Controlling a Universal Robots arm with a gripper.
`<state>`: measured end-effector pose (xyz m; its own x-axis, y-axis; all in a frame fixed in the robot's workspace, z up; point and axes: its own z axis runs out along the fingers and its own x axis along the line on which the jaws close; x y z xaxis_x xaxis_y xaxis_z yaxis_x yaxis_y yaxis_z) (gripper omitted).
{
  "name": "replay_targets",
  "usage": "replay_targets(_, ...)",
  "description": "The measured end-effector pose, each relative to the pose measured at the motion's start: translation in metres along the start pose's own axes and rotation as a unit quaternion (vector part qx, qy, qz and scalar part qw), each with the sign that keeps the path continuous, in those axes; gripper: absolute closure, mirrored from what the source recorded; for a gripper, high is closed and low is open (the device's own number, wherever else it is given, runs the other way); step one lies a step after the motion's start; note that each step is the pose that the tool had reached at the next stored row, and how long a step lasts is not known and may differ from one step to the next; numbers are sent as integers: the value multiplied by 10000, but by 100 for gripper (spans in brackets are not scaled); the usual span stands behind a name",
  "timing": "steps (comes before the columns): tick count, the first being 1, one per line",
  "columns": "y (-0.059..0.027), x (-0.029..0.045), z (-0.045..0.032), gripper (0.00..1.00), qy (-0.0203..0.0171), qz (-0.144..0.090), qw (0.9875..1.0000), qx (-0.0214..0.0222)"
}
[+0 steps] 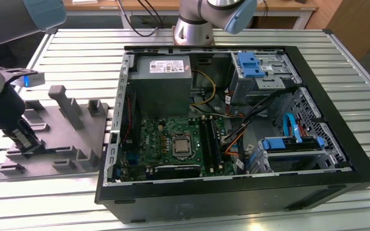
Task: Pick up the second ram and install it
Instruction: 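Pick up the second ram and move it above second insertion slot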
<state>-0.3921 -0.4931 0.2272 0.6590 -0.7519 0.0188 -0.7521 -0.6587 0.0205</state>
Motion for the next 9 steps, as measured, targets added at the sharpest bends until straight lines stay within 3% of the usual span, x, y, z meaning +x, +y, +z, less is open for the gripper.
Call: replay_targets(9,0,0,0,90,5,-277,9996,5)
